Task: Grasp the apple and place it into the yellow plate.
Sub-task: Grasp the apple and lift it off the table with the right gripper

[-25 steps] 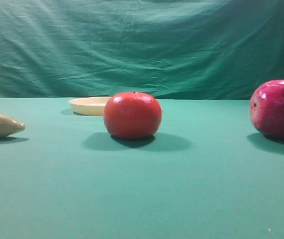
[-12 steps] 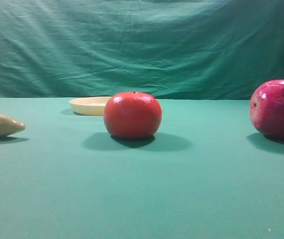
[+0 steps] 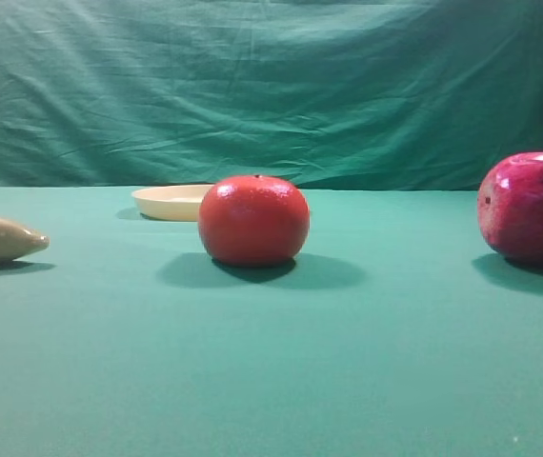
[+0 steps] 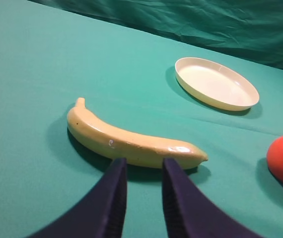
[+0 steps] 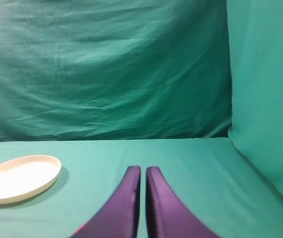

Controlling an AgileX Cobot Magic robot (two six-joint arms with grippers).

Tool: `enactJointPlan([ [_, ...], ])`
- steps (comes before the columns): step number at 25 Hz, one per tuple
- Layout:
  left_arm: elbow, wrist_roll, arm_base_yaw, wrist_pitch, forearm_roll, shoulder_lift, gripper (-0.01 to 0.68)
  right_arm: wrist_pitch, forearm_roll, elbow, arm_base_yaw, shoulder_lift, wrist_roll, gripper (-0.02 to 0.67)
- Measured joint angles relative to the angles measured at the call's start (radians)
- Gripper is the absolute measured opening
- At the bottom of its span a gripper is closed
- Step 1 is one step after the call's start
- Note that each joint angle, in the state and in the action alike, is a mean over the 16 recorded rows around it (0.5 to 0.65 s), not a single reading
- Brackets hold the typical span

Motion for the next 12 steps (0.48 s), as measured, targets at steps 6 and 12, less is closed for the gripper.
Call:
enactJointPlan([
  [6,0.0,0.0,0.0,0.0,0.0,0.0,0.157,0.157,0.077,-0.149,0.003,0.269,-0.11,0.0],
  [12,0.0,0.0,0.0,0.0,0.0,0.0,0.157,0.245,0.164,-0.261,0.036,0.464,-0.211,0.0],
])
